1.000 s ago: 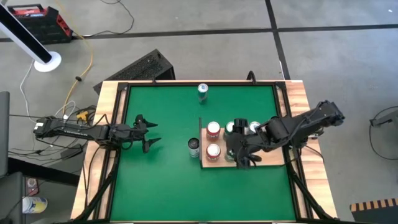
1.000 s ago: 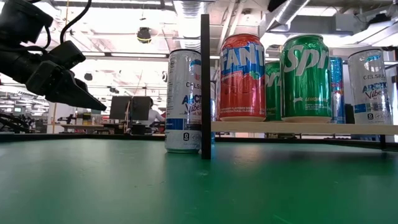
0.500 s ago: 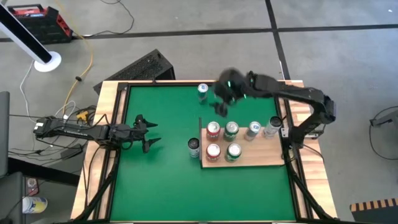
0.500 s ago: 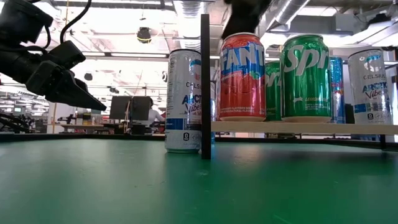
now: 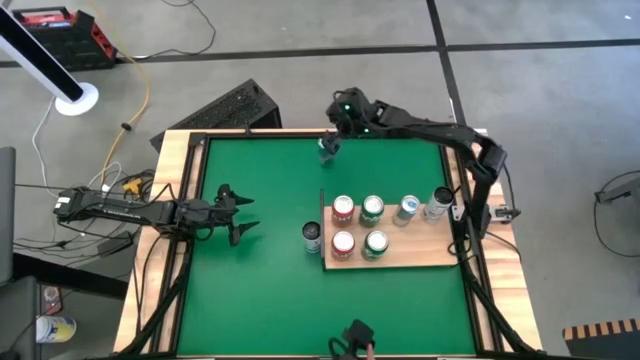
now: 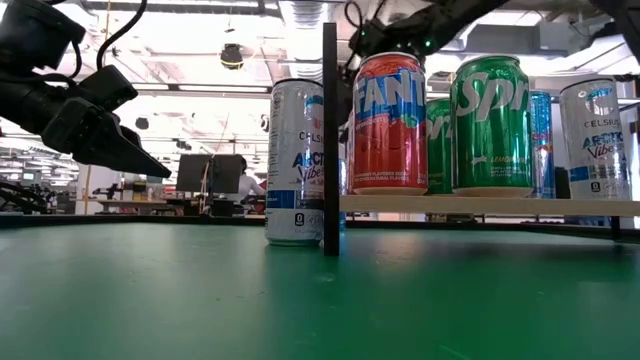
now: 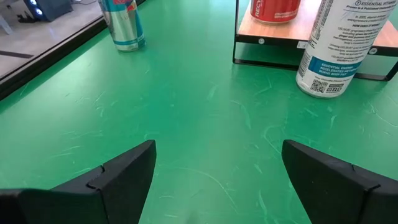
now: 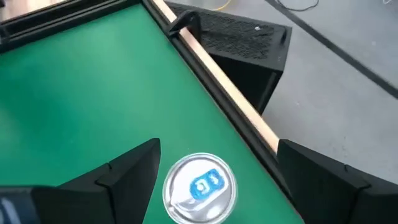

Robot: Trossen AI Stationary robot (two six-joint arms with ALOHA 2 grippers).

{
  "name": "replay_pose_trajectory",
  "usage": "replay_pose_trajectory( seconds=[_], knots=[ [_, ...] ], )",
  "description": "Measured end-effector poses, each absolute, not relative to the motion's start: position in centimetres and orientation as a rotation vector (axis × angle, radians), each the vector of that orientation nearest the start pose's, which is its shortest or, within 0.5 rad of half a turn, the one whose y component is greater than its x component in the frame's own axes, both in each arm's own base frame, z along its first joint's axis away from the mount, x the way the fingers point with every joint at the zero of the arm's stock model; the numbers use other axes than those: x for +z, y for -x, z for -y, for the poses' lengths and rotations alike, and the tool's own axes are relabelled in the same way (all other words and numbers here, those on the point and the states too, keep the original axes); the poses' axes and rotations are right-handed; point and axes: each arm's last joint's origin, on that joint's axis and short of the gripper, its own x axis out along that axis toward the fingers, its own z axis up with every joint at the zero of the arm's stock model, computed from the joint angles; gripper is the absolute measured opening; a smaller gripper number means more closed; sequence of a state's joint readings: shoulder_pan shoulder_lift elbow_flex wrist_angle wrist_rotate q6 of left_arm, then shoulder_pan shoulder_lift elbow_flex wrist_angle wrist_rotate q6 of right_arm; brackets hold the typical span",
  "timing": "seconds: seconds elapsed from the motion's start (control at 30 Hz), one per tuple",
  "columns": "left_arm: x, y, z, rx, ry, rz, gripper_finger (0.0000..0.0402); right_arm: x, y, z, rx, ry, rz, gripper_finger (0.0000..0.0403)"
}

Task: Place canned beverage on shelf
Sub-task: Put the blue soda can on the shelf

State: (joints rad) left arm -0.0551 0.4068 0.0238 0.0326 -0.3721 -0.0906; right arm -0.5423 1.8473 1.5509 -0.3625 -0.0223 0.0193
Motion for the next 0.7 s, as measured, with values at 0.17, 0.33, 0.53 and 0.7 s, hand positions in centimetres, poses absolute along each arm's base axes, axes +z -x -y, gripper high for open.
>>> replay_pose_trajectory(
  seconds=[0.17, 0.33, 0.53, 0.7],
  knots=[
    [14.0, -11.7, -0.4, 0.328, 0.014, -0.329, 0.0334, 27.3, -36.5, 22.0, -0.542, -0.225, -0.653, 0.0346],
    [14.0, -11.7, -0.4, 0.328, 0.014, -0.329, 0.0334, 26.8, -36.7, 22.0, -0.55, -0.231, -0.663, 0.0346],
    [14.0, -11.7, -0.4, 0.329, 0.014, -0.329, 0.0334, 27.0, -36.7, 22.2, -0.526, -0.149, -0.661, 0.0346],
    [14.0, -11.7, -0.4, 0.328, 0.014, -0.329, 0.0334, 27.1, -36.8, 22.2, -0.525, -0.142, -0.647, 0.0346]
  ],
)
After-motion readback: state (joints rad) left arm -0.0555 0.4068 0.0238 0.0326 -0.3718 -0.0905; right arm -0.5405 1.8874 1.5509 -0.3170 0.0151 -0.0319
